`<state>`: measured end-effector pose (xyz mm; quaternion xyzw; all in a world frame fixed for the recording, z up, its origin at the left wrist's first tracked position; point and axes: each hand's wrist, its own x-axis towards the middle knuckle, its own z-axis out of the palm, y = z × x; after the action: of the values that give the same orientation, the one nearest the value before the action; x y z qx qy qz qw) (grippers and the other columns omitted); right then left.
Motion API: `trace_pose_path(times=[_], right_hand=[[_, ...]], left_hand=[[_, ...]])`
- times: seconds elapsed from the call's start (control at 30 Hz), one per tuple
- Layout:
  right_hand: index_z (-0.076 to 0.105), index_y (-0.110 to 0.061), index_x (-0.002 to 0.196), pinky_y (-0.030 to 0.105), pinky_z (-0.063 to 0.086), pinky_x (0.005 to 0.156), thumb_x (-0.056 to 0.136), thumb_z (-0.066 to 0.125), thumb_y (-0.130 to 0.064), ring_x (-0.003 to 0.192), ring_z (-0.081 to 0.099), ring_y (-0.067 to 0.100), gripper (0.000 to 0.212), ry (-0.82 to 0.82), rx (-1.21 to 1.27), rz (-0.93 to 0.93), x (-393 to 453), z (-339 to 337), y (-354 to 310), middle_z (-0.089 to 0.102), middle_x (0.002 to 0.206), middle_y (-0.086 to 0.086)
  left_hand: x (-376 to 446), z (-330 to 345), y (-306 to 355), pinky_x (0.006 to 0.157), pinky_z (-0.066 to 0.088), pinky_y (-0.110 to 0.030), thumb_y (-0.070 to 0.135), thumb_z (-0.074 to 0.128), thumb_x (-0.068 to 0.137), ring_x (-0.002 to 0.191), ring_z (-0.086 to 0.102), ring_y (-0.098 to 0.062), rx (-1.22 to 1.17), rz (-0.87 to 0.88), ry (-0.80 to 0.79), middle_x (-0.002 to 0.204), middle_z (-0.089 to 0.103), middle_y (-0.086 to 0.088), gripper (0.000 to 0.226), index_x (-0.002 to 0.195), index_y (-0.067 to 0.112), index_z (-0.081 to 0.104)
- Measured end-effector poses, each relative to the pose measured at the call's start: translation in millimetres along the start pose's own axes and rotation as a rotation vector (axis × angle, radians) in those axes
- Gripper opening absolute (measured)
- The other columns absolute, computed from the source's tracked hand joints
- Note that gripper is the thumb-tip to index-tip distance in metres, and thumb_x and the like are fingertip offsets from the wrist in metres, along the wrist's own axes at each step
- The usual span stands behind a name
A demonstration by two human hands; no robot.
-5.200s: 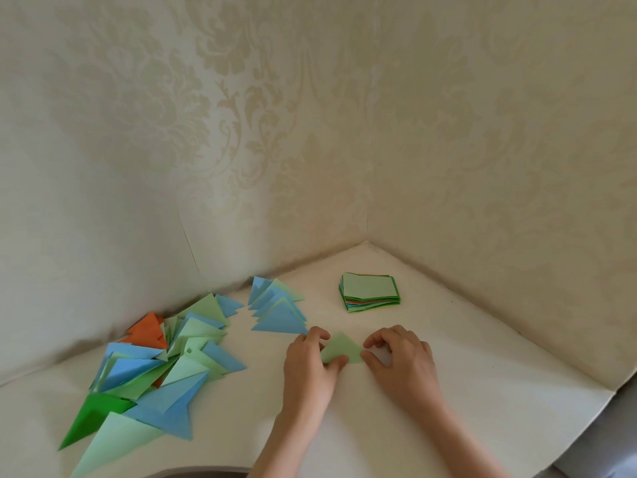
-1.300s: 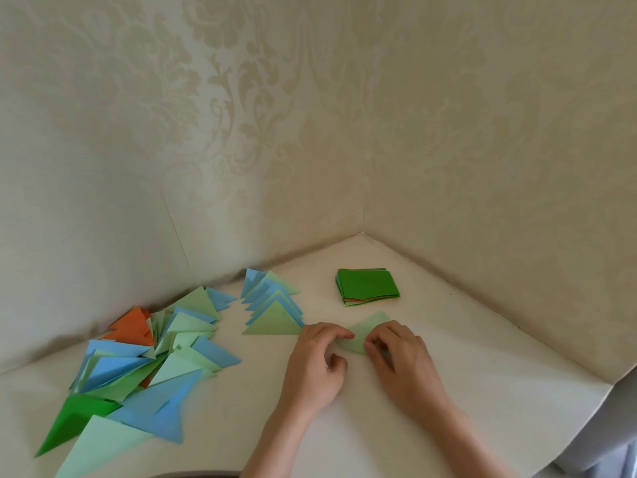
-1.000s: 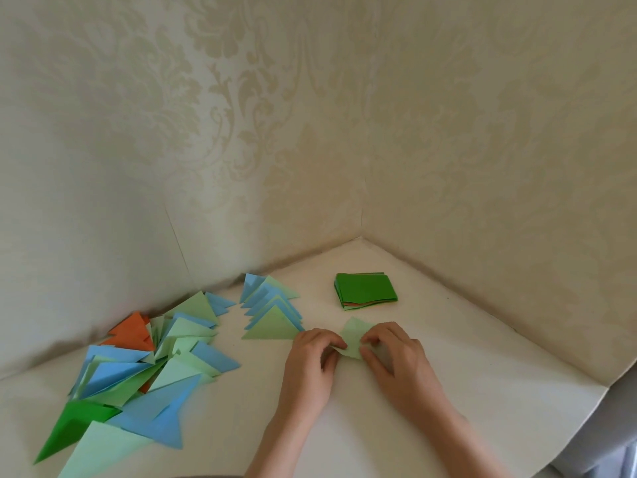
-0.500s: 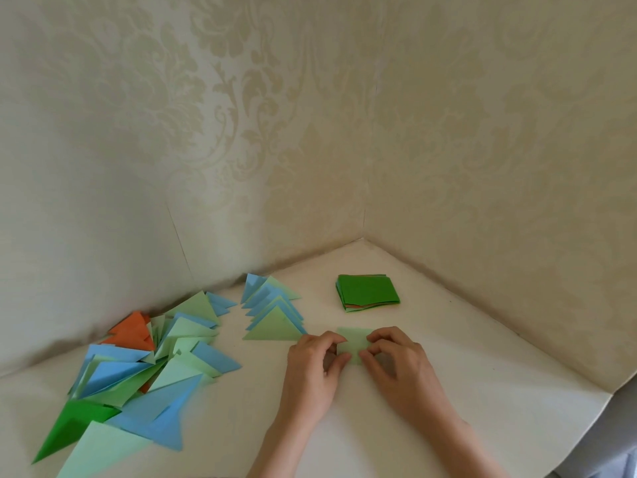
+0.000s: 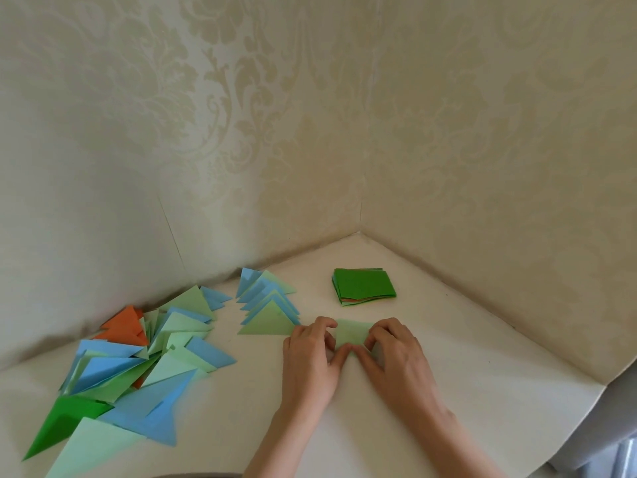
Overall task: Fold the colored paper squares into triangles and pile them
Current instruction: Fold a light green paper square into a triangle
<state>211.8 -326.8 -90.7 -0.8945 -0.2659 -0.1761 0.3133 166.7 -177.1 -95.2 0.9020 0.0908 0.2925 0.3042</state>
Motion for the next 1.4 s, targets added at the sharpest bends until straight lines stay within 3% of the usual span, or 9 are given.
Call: trace_pose_path(times=[0.13, 0.3, 0.57, 0.7, 0.83, 0.93, 1.07, 1.23, 1.4], right_hand=[[0.061, -0.023, 0.086, 0.027, 0.046, 0.077, 0.079, 0.072, -0.035, 0.086, 0.052, 0.014, 0.017, -0.020, 0.048, 0.056, 0, -1, 0, 0.047, 0.095, -0.009], [0.055, -0.027, 0.122, 0.022, 0.039, 0.092, 0.082, 0.068, -0.037, 0.108, 0.045, 0.014, 0.044, -0.092, 0.057, 0.157, 1, -2, -4, 0.044, 0.116, -0.006], [0.046, -0.027, 0.136, 0.023, 0.034, 0.098, 0.084, 0.065, -0.015, 0.114, 0.043, 0.015, 0.057, -0.167, 0.162, 0.190, 4, -9, -3, 0.049, 0.124, -0.006], [0.054, -0.026, 0.129, 0.018, 0.036, 0.091, 0.082, 0.065, -0.009, 0.104, 0.047, 0.013, 0.051, -0.143, 0.176, 0.180, 3, -7, 1, 0.054, 0.111, -0.012], [0.067, -0.031, 0.107, 0.005, 0.036, 0.076, 0.086, 0.056, -0.003, 0.088, 0.054, 0.004, 0.037, -0.062, 0.341, 0.247, 2, -13, -3, 0.060, 0.094, -0.018], [0.070, -0.032, 0.096, 0.004, 0.037, 0.071, 0.086, 0.053, -0.002, 0.083, 0.055, -0.005, 0.036, -0.031, 0.392, 0.292, 1, -18, -7, 0.065, 0.091, -0.018], [0.068, -0.030, 0.096, 0.003, 0.039, 0.070, 0.074, 0.061, 0.001, 0.080, 0.057, 0.000, 0.038, -0.042, 0.348, 0.266, -2, -19, -10, 0.064, 0.084, -0.013], [0.069, -0.030, 0.087, 0.007, 0.043, 0.065, 0.072, 0.055, 0.006, 0.074, 0.060, 0.002, 0.042, -0.063, 0.418, 0.248, -3, -24, -13, 0.066, 0.074, -0.012], [0.070, -0.033, 0.082, 0.009, 0.040, 0.062, 0.070, 0.057, 0.003, 0.069, 0.057, 0.006, 0.040, -0.076, 0.415, 0.176, -4, -26, -13, 0.066, 0.076, -0.016]], left_hand=[[0, -2, 1, 0.068, 0.035, -0.028, 0.034, 0.078, 0.074, 0.072, 0.048, -0.009, -0.031, -0.040, -0.012, 0.064, 0.050, 0.014, 0.030, 0.092, 0.031, 0.055], [0, -3, 0, 0.070, 0.042, -0.031, 0.026, 0.076, 0.075, 0.073, 0.049, -0.009, -0.048, -0.041, -0.030, 0.066, 0.052, 0.016, 0.023, 0.086, 0.033, 0.057], [1, -4, -2, 0.069, 0.044, -0.031, 0.019, 0.074, 0.076, 0.075, 0.051, -0.009, -0.070, -0.040, -0.045, 0.069, 0.055, 0.018, 0.019, 0.084, 0.032, 0.063], [2, -5, -1, 0.072, 0.041, -0.031, 0.018, 0.068, 0.081, 0.080, 0.052, -0.014, -0.024, -0.033, -0.103, 0.076, 0.057, 0.015, 0.016, 0.086, 0.033, 0.066], [2, -8, 1, 0.075, 0.039, -0.031, 0.018, 0.061, 0.089, 0.088, 0.053, -0.021, 0.101, 0.040, -0.168, 0.087, 0.058, 0.008, 0.015, 0.092, 0.029, 0.071], [-4, -10, 7, 0.065, 0.043, -0.032, 0.035, 0.054, 0.087, 0.077, 0.055, -0.021, 0.252, 0.155, -0.066, 0.081, 0.058, 0.007, 0.020, 0.081, 0.026, 0.070], [-22, -9, 26, 0.061, 0.045, -0.032, 0.052, 0.041, 0.084, 0.076, 0.055, -0.017, 0.318, 0.190, -0.047, 0.081, 0.058, 0.009, 0.035, 0.081, 0.027, 0.066], [-27, -10, 31, 0.067, 0.048, -0.031, 0.052, 0.048, 0.078, 0.081, 0.058, -0.014, 0.310, 0.181, -0.067, 0.085, 0.061, 0.011, 0.032, 0.090, 0.027, 0.063], [-20, -16, 21, 0.067, 0.045, -0.028, 0.042, 0.060, 0.071, 0.075, 0.058, -0.011, 0.289, 0.212, -0.072, 0.074, 0.059, 0.015, 0.014, 0.074, 0.028, 0.058]])
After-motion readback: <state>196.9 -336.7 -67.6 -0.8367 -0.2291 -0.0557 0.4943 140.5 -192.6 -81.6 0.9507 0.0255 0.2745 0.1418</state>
